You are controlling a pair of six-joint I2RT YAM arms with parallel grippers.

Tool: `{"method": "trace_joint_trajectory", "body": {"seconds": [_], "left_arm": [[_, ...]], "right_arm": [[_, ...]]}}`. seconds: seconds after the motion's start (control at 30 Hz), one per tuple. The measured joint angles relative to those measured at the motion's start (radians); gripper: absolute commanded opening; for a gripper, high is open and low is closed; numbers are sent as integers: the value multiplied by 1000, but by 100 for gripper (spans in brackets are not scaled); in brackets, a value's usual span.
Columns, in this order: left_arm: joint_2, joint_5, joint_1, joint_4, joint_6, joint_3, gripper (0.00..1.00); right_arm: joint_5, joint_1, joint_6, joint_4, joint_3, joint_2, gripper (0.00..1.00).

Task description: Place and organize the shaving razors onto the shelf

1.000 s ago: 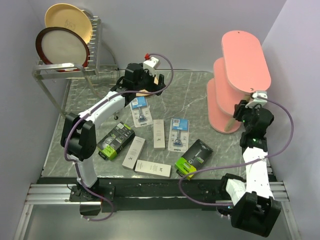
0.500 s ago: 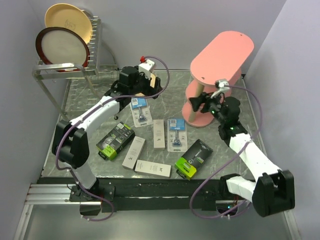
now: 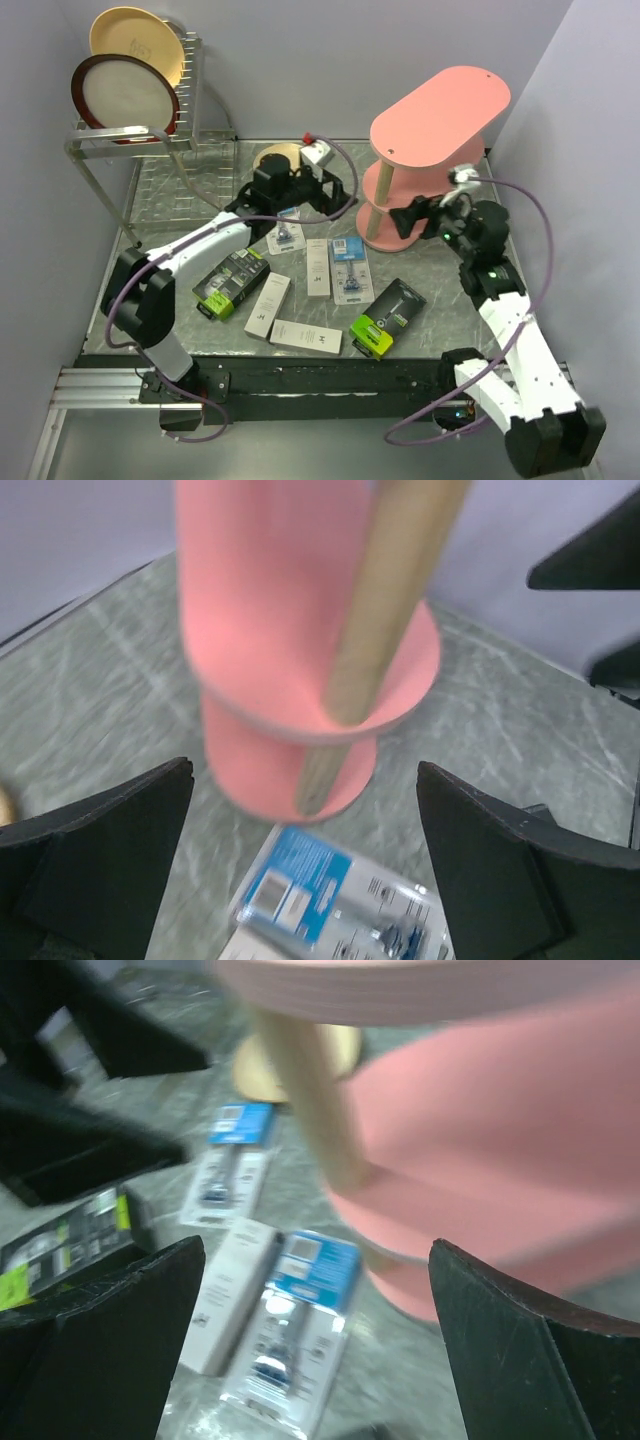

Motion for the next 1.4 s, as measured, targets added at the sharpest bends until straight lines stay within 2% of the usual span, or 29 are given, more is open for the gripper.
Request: {"method": "trace_joint_trajectory", "body": {"seconds": [0.1,0.23,0.4,0.57,0.7,0.9,1.1,1.3,1.4], "left_arm": [[52,34,-27,71,-10,24,99],[122,37,-39,157,-32,57,100],[222,32,-51,245,-69,148,99],[287,29,-70,278,-89,218,99],[305,-31,-82,280,-94,245,99],[316,-261,-103,201,-92,297,99],[380,-398,-14,155,-51,411,99],[493,-430,106,119,2,568,99],[524,-448,131,107,9,607,99]], "right_arm": [[25,-108,6,-72,12,-12,100],[61,-243,32,-129,49,64,100],[105,-324,49,-159,90,171,100],[126,-360,63,-146,115,214,100],[141,-380,81,-71,128,294,100],[158,-383,115,68,153,474,100],[178,-385,145,167,233,630,100],[157,-386,188,229,285,694,100],[158,-386,195,276,309,720,100]]}}
